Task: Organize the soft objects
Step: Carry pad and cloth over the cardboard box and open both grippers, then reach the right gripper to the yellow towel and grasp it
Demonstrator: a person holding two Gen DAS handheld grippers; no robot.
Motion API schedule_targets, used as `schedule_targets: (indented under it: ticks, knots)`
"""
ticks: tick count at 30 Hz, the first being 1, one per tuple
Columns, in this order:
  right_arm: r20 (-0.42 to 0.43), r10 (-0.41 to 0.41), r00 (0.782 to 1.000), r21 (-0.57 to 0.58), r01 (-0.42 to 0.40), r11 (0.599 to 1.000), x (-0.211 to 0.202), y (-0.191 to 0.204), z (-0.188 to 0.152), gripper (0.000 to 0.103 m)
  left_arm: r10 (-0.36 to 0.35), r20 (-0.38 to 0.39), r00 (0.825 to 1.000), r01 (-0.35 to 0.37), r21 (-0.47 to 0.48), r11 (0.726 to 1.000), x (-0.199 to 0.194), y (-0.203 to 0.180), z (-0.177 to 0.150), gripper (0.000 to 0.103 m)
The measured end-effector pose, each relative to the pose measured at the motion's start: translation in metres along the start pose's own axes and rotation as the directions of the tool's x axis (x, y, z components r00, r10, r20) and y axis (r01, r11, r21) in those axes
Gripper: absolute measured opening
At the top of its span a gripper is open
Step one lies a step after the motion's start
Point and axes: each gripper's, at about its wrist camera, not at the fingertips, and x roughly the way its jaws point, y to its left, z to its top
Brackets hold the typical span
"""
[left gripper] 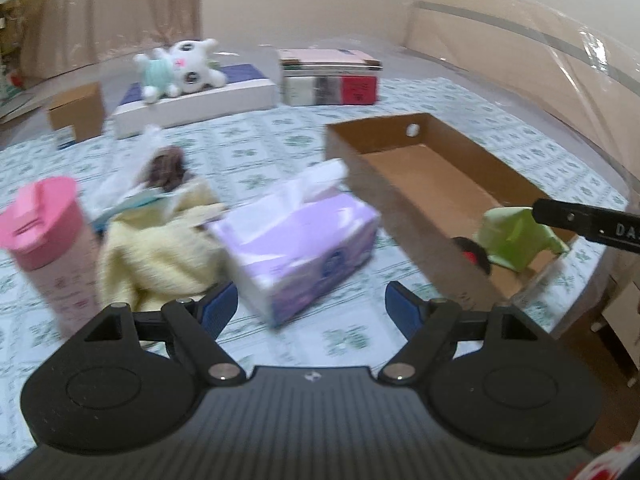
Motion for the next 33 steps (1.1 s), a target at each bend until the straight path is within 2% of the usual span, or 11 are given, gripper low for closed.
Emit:
schedule_targets:
  ticks: [7,20,27,33]
  knots:
    - [-0.018,0.069,0.997,-0.030,-0.069,0.997,0.004,0.050,-0.012,0.071,0.070,0.006,0.998,-0.069,-0.038,0.997,-0.023,0.042,-0.015,0.079]
    - [-0.082,0.165,0.983,-0.128,-0.174,0.976,0.018,0.129,-0.031,0.071,0.153,0.014,0.988,-0.150,-0.117,0.982,-0.051,0.111,-0.049,0.079]
    - [-0.110,0.202,0.973,-0.198,-0.220,0.955,0.032,0.162,-0.036,0.071,0.176,0.019,0.984,-0.171,-0.149,0.974,-0.055,0.135,-0.055,0.079]
    - [-0.122,0.228,0.966,-0.269,-0.253,0.929,0.046,0.186,-0.040,0.071,0.185,0.026,0.982,-0.180,-0.137,0.974,-0.053,0.150,-0.057,0.079]
